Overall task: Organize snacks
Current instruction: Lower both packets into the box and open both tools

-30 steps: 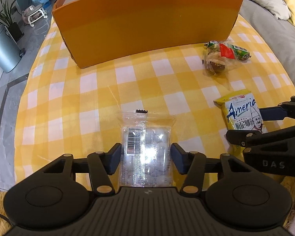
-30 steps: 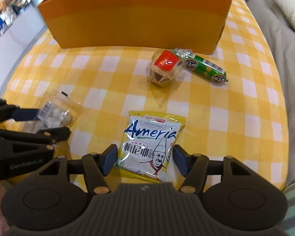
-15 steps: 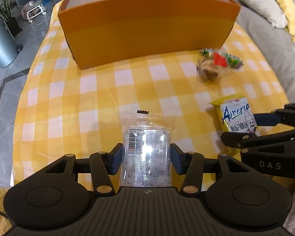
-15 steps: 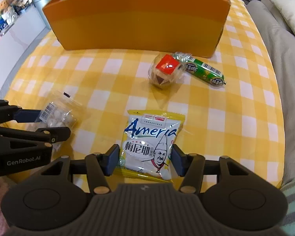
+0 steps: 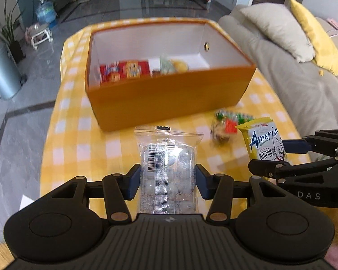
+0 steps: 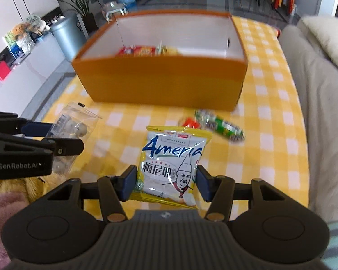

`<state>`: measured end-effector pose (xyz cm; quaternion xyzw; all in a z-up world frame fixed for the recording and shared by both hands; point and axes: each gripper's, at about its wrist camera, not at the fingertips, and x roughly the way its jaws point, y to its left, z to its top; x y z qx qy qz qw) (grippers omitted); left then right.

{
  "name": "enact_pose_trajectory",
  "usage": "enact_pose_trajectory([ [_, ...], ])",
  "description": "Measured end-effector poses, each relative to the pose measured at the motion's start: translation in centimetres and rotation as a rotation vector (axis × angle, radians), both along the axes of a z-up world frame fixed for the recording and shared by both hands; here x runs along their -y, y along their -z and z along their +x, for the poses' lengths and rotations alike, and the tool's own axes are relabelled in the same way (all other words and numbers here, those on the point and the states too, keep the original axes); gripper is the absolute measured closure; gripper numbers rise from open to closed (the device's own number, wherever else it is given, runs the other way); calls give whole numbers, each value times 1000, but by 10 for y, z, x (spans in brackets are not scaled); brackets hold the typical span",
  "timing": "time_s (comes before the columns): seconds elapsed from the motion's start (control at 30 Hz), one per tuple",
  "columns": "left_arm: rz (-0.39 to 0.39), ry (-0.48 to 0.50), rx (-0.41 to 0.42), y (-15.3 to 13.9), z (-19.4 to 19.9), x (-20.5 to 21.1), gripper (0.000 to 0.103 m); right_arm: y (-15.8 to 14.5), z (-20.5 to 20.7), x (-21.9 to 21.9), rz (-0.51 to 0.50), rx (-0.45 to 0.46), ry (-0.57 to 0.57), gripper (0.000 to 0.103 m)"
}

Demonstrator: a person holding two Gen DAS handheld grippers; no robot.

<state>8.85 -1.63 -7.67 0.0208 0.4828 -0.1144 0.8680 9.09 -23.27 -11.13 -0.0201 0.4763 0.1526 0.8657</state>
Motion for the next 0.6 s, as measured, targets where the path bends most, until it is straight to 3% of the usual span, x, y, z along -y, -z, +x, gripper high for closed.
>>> enact_pose_trajectory([
  [0.33, 30, 39, 93, -62, 46, 6, 45, -64, 40, 5, -10, 144, -37, 49],
  [0.6, 100, 69, 143, -83, 96, 19, 45, -92, 94, -3, -52, 216, -46, 49],
])
